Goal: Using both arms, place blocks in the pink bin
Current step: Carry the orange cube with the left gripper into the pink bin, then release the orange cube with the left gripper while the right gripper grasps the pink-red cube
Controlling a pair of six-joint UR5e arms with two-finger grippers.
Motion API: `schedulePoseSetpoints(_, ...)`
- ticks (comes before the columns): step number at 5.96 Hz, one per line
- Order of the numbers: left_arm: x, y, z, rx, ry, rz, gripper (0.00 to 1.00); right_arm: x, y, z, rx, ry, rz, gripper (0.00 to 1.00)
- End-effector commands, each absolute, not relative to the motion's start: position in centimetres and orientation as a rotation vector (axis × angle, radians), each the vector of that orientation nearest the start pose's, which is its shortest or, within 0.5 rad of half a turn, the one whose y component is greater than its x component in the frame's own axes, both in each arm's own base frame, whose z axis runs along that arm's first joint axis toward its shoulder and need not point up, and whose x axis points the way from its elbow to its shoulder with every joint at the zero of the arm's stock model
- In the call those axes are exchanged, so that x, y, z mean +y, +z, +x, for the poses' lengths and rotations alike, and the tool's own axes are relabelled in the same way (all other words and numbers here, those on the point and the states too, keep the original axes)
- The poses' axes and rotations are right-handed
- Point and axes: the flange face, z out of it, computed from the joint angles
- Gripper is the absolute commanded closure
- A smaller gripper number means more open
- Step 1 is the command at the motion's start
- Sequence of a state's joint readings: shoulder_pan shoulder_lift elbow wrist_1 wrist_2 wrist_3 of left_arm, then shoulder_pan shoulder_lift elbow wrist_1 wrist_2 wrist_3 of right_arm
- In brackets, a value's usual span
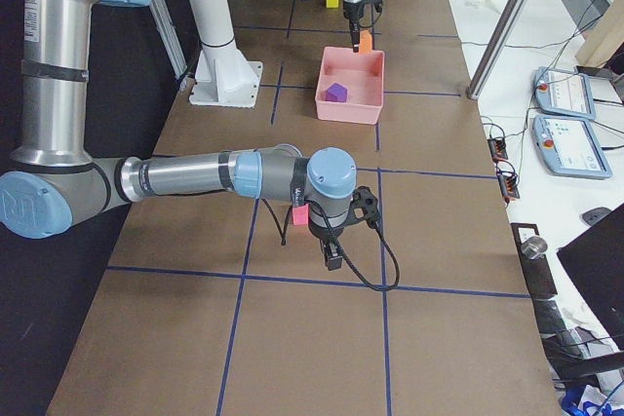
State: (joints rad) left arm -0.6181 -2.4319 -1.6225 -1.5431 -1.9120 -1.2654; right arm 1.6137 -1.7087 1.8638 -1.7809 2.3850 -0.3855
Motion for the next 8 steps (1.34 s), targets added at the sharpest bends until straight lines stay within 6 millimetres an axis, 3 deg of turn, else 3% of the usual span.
schedulePoseSetpoints(1,-46.9,11.6,50.6,0.893,-0.124,0.117,0.00,-42.2,58.6,7.7,-0.826,-0.271,0.128,0.00)
schedulePoseSetpoints(2,-46.0,12.8,49.1,0.891,-0.108,0.126,0.00,-41.8,58.3,7.1,-0.852,-0.263,0.131,0.00)
schedulePoseSetpoints(3,-45.9,13.0,48.9,0.891,-0.108,0.127,0.00,-41.2,57.2,4.1,-0.858,-0.229,0.139,0.00)
schedulePoseSetpoints(5,-46.0,13.1,48.7,0.891,-0.111,0.128,0.00,-38.4,56.2,-3.5,-0.901,-0.095,0.203,0.00)
schedulePoseSetpoints(8,-46.1,13.1,48.7,0.890,-0.113,0.129,0.00,-35.4,55.8,-13.5,-0.874,-0.066,0.216,0.00)
